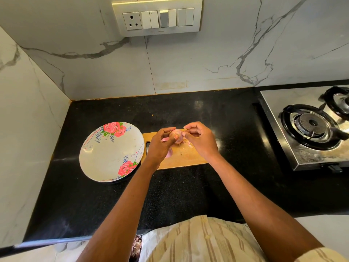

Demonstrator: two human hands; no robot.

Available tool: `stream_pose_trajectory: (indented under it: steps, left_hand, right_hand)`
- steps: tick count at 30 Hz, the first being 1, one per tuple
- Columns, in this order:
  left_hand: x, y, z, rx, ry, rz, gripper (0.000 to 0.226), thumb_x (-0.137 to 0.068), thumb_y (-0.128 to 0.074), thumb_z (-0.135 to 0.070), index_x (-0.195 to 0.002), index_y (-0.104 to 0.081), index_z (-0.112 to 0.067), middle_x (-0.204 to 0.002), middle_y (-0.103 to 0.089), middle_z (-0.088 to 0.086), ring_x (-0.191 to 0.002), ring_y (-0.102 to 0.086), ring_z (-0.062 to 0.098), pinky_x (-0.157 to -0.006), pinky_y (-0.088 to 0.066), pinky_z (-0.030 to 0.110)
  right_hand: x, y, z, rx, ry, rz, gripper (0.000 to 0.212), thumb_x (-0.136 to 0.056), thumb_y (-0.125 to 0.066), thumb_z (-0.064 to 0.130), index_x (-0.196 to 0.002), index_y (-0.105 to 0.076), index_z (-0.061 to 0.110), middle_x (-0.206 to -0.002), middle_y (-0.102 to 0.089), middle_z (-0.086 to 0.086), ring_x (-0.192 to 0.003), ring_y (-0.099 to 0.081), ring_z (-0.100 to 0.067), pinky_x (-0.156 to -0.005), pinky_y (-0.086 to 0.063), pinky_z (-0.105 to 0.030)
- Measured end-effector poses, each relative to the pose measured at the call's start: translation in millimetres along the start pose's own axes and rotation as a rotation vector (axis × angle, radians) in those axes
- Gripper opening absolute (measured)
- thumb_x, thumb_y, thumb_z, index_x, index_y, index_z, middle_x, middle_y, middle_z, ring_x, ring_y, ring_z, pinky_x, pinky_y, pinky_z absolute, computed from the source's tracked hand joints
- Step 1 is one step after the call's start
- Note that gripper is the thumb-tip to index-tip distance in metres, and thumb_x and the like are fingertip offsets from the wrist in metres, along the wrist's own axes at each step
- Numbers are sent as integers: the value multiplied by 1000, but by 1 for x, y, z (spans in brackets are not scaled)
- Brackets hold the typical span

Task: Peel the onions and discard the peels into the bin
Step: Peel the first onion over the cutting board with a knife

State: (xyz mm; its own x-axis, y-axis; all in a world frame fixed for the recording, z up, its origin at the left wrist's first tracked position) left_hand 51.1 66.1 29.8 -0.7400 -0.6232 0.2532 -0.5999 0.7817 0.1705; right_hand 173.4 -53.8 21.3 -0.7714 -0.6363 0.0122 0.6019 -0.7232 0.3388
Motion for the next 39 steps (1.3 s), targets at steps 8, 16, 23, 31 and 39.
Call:
stream_pose_trajectory:
  steps: [8, 16, 23, 31, 39]
  left_hand:
    - [4, -1, 2, 71, 15, 72, 27, -101, -59, -22, -127, -54, -28, -130, -57, -3, -105, -60, 4, -71, -53, 8]
    - [4, 0, 2, 142, 47, 99, 29, -102, -58, -21, -130, -49, -24, -119, -60, -12, -90, -69, -6, -74, -56, 16]
    - [0, 5, 9, 114, 65, 73, 31, -100, -60, -35, -130, -53, -29, -133, -61, -4, -115, -62, 7, -89, -55, 18]
    - [-6, 0, 6, 4, 30, 43, 32, -101, -58, -36, -132, -51, -31, -141, -56, 0, -126, -55, 18, -95, -48, 25]
    - [-5, -3, 1, -96, -5, 29, 38, -103, -54, -31, -140, -51, -24, -138, -54, -4, -120, -51, 12, -96, -45, 26]
  right_hand:
    - [-6, 2, -16, 147, -85, -9, 16, -95, -69, 17, -104, -60, 25, -99, -66, 14, -94, -64, -1, -77, -50, -14]
    - [-7, 2, -34, 318, -163, 113, 15, -97, -68, 29, -97, -73, 15, -97, -73, 4, -90, -61, -7, -81, -43, -27]
    - [-9, 4, -23, 210, -131, 97, 14, -94, -72, 23, -100, -61, 31, -98, -72, 6, -85, -71, -12, -78, -59, -35]
    - [-3, 3, 6, 233, 137, 99, 16, -96, -70, 27, -110, -75, 21, -98, -70, 18, -91, -61, 17, -76, -45, -2]
    - [-1, 4, 1, 280, 160, 26, 9, -95, -71, 23, -101, -77, 19, -89, -71, 16, -82, -62, 13, -71, -46, -3]
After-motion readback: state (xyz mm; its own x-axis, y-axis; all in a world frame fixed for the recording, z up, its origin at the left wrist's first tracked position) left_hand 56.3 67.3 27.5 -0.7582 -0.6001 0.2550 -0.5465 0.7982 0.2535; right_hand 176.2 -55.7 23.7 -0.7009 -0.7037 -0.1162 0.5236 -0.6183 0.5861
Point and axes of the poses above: each hand's wrist, its own x-axis away from the middle knuckle, its own y-axis out of the back of the hand, z = x × y, the point moved 2 cm from there along -x, towards the middle knuckle
